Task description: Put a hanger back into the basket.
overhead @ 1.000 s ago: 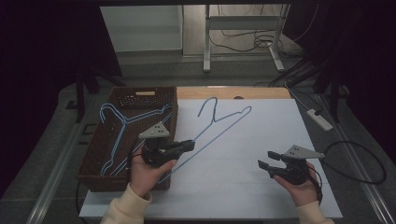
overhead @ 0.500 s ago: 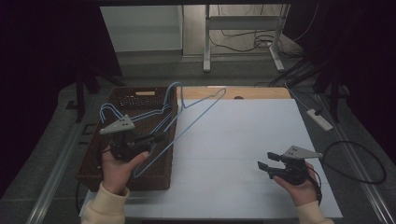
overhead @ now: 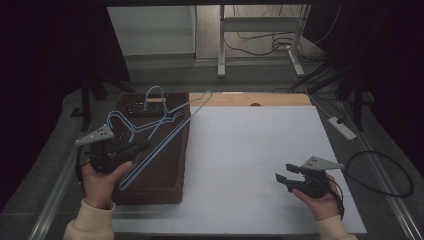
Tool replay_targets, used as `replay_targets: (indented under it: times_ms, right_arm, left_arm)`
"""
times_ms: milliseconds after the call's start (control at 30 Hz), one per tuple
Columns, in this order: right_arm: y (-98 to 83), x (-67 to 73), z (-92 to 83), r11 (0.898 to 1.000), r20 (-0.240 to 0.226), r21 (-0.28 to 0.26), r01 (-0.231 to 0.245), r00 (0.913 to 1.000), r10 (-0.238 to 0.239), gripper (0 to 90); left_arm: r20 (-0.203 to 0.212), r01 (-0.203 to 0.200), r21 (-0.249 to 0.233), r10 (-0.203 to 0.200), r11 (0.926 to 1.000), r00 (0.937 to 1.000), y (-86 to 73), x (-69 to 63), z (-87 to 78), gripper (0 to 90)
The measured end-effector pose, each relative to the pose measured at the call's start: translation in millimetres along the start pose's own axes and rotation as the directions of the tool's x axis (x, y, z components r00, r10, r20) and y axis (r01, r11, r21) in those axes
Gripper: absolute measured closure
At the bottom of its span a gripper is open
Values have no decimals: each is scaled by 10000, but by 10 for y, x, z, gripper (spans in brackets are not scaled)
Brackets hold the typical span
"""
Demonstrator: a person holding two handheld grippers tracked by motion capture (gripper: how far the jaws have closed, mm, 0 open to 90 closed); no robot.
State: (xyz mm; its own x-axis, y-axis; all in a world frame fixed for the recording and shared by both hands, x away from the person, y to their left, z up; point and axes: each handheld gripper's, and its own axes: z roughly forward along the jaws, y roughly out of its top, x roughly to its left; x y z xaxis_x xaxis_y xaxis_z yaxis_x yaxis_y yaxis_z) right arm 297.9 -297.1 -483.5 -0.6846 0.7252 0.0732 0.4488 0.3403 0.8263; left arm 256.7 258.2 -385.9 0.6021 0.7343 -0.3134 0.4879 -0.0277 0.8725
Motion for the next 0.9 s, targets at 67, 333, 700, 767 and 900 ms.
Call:
replay_targets:
  times_ms: [67,333,700,767,900]
  right_arm:
    - [0,-2,4,10000,4,19,-2,10000,2,403]
    - [0,1,13,10000,-11,46,1,10000,-1,403]
    - [-6,-2,22,10000,21,93,-9,10000,9,402]
    - [-6,-1,23,10000,14,86,-16,10000,16,402]
    - [-7,0,24,10000,14,91,-15,10000,15,402]
  left_arm:
    - [-188,86,-54,-87,9999,9998,-9,58,-66,863]
    - [-869,362,-67,-366,9993,9955,-47,278,-274,863]
    - [-1298,668,906,-547,9936,9900,-47,524,-142,863]
    - [-1264,736,1080,-597,9914,9902,-44,550,-87,863]
    - [-1178,862,1415,-697,9862,9906,-42,600,29,863]
